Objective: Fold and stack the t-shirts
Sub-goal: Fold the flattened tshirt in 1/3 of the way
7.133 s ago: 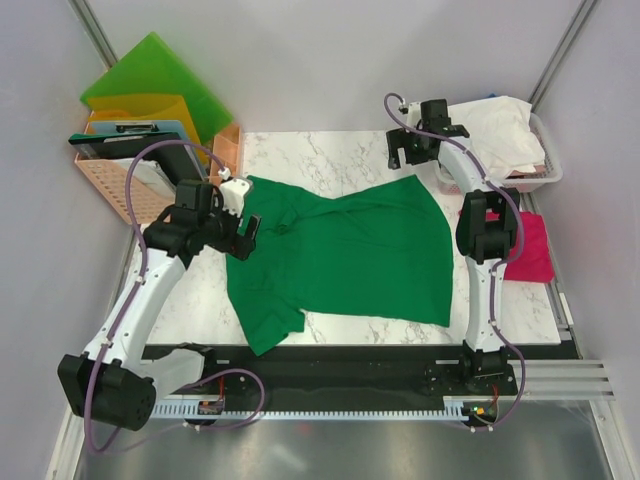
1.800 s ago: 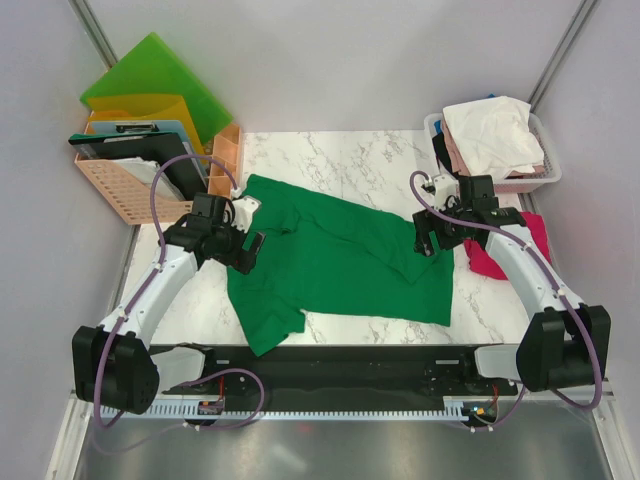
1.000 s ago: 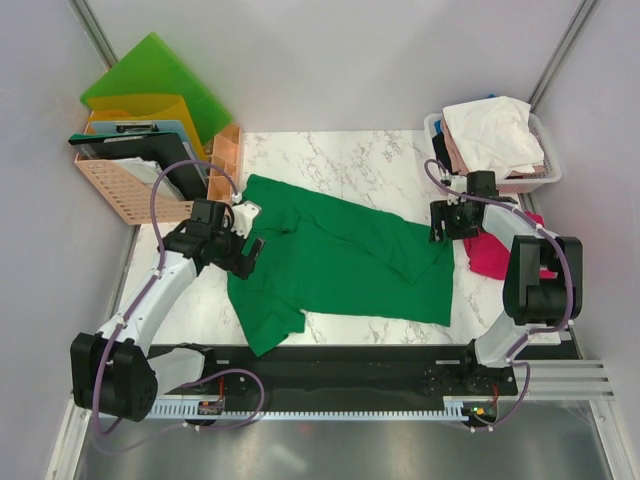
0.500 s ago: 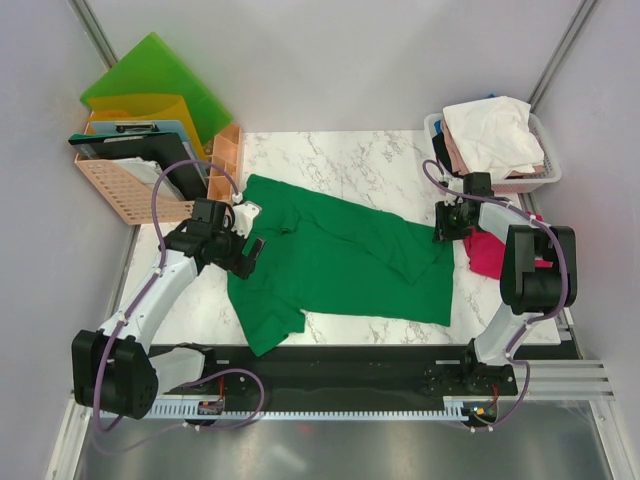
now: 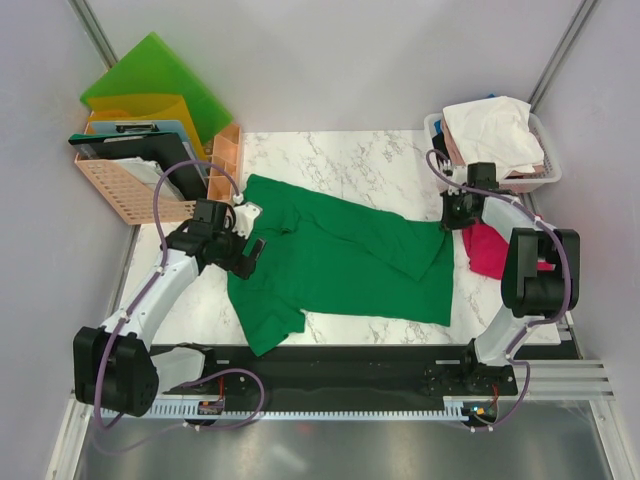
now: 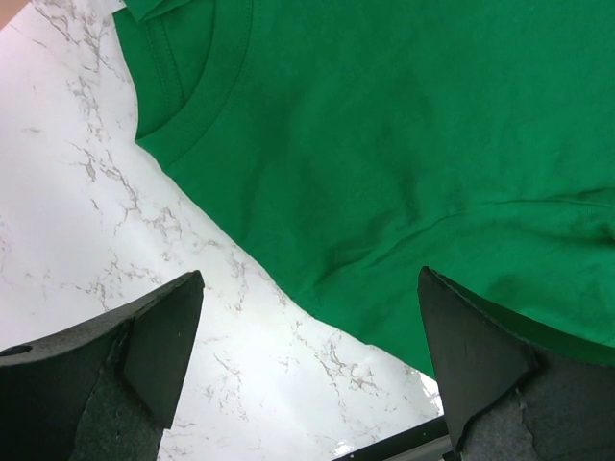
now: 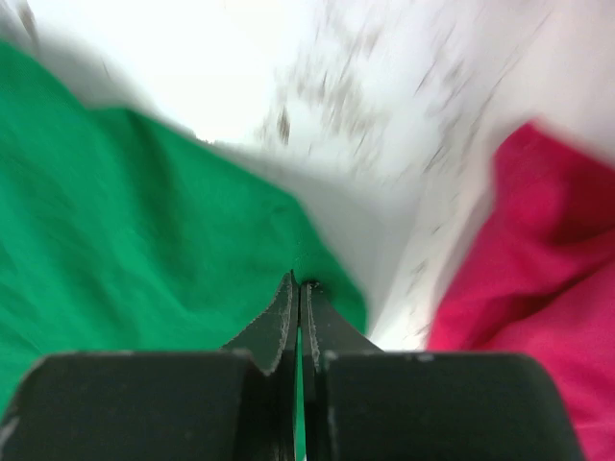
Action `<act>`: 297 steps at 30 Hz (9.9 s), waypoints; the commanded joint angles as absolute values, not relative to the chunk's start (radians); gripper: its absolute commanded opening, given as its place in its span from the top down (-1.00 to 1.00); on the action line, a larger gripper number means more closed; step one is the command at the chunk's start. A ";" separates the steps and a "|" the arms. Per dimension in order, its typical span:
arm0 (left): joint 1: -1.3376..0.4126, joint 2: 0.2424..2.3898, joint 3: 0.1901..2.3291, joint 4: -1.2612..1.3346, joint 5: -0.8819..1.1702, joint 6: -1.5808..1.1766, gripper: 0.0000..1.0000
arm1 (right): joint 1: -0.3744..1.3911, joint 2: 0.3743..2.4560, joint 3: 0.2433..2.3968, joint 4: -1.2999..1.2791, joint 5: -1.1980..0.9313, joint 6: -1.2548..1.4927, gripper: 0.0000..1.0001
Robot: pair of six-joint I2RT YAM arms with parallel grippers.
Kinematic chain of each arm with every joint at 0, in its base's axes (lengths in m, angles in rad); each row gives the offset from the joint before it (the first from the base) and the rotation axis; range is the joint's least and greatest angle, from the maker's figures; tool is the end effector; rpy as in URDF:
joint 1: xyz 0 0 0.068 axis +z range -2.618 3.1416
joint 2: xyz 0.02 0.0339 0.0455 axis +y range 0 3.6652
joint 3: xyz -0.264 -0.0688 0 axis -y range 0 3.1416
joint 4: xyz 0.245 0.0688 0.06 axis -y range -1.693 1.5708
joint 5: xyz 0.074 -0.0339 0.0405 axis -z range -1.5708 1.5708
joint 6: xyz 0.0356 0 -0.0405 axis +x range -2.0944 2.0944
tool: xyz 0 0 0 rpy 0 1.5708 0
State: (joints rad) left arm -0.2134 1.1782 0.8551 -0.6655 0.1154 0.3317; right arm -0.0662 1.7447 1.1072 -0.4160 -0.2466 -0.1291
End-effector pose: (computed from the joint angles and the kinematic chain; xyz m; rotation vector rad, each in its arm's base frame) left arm 0.2244 -0.0528 0.2452 0.7296 2.4461 -0.1020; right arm 0.3517 -0.0146 0.1816 -0.1665 2.5892 0.2529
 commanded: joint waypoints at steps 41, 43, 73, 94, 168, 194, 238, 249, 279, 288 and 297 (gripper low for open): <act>-0.213 1.203 0.807 -0.604 0.153 0.360 -0.98 | -0.081 1.686 1.098 -0.557 -0.442 -0.167 0.19; -0.213 1.201 0.807 -0.603 0.147 0.360 -0.98 | -0.081 1.709 1.101 -0.552 -0.454 -0.163 0.18; -0.213 1.209 0.804 -0.603 0.137 0.367 -0.98 | -0.080 1.784 1.141 -0.511 -0.469 -0.143 1.00; -0.213 1.166 0.761 -0.606 0.117 0.385 -0.98 | -0.081 1.931 1.641 -0.589 -0.304 -0.115 1.00; -0.212 0.657 0.577 -0.299 -0.206 0.457 -1.00 | -0.312 2.043 2.042 -0.715 -0.339 -0.029 -0.76; -0.212 0.563 0.492 -0.388 -0.170 0.462 -1.00 | -0.212 2.480 2.160 -0.701 -0.238 -0.034 -0.96; -0.210 0.650 0.495 -0.436 -0.057 0.456 -1.00 | -0.103 1.860 1.973 -0.551 -0.109 -0.018 -0.96; -0.210 0.664 0.508 -0.448 -0.055 0.443 -1.00 | -0.115 1.366 1.392 -0.705 -0.147 -0.139 -0.96; -0.210 1.405 0.930 -0.427 0.185 0.322 -1.00 | -0.141 1.746 1.244 -0.542 -0.463 -0.127 -0.41; -0.210 1.528 0.973 -0.341 0.238 0.321 -0.98 | -0.138 1.871 1.354 -0.492 -0.462 -0.089 -0.22; -0.210 1.680 1.028 -0.276 0.255 0.334 -0.96 | -0.107 1.960 1.419 -0.471 -0.414 -0.063 -0.19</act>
